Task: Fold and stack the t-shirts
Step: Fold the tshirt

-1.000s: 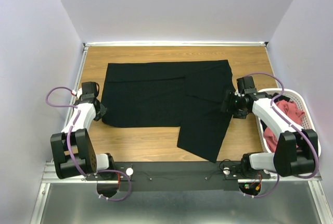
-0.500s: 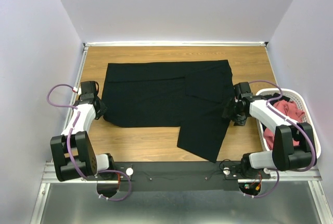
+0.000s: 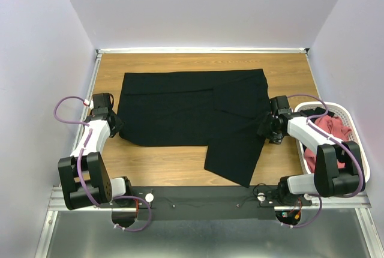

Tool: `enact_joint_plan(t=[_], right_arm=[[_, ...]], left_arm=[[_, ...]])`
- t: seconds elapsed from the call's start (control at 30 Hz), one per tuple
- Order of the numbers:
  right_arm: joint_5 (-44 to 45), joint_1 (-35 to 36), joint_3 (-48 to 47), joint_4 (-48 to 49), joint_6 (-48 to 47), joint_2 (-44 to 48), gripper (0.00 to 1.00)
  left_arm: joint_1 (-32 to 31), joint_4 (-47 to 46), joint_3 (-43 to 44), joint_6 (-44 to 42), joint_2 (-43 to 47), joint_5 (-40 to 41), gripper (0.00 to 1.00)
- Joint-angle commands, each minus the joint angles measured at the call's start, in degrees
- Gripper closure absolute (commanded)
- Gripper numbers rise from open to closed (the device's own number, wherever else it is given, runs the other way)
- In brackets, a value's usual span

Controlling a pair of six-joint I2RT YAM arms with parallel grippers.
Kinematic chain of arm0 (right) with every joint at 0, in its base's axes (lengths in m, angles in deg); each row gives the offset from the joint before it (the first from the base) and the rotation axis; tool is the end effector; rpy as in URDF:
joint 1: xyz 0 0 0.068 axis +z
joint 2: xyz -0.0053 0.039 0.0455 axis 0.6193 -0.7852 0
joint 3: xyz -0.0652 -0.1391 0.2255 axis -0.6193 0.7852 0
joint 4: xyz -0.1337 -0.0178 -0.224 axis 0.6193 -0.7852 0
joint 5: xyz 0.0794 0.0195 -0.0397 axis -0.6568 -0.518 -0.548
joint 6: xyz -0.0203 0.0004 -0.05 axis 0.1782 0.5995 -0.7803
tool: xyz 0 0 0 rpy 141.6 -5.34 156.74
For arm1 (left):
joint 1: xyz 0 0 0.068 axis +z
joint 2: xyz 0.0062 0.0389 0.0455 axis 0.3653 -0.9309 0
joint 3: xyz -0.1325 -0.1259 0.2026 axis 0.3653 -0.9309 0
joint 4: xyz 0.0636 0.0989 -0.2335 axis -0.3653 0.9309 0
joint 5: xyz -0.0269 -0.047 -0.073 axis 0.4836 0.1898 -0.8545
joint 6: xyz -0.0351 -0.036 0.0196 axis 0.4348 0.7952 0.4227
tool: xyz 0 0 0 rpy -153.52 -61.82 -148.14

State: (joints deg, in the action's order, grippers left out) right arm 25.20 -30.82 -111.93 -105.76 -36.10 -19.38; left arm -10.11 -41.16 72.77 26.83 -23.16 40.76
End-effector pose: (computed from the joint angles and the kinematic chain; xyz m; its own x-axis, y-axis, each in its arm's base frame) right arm 0.2300 0.0276 0.1629 -0.8337 0.4485 -0.3221 0.4288 0.8934 0.1341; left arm 0.2363 0.0506 0.1949 -0.5663 -0.6644 -0.4877 -0.6547 0.7221 -0.2235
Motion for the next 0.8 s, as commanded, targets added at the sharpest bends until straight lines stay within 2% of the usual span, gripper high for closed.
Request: enact_joint_plan(t=[0.0,0.17,0.47,0.63,0.77], right_arm=[[1.5,0.2,-0.6,1.4,1.3,0.6,0.37],[1.2,0.2,0.3,1.5,1.4,-0.7,0.39],[1.5,0.1,2.1,2.0,0.7,-0.8,0.58],[2.0,0.2,2.4,2.0,0.0,-0.3,0.75],[2.6,0.2,1.7,1.5,0.0,1.4,0.99]], left_arm=[[0.4,-0.7,-1.1,-0.4,1.6,-1.1,1.00],[0.4,-0.5,-1.1,-0.2,1.9,-0.6,1.00],[0.5,-0.3,-1.0,0.2,1.7,-0.2,1.00],[0.5,0.0,-1.0,0.6,2.7,0.5,1.00],[0.7,0.7,-0.5,0.7,2.5,0.5,1.00]])
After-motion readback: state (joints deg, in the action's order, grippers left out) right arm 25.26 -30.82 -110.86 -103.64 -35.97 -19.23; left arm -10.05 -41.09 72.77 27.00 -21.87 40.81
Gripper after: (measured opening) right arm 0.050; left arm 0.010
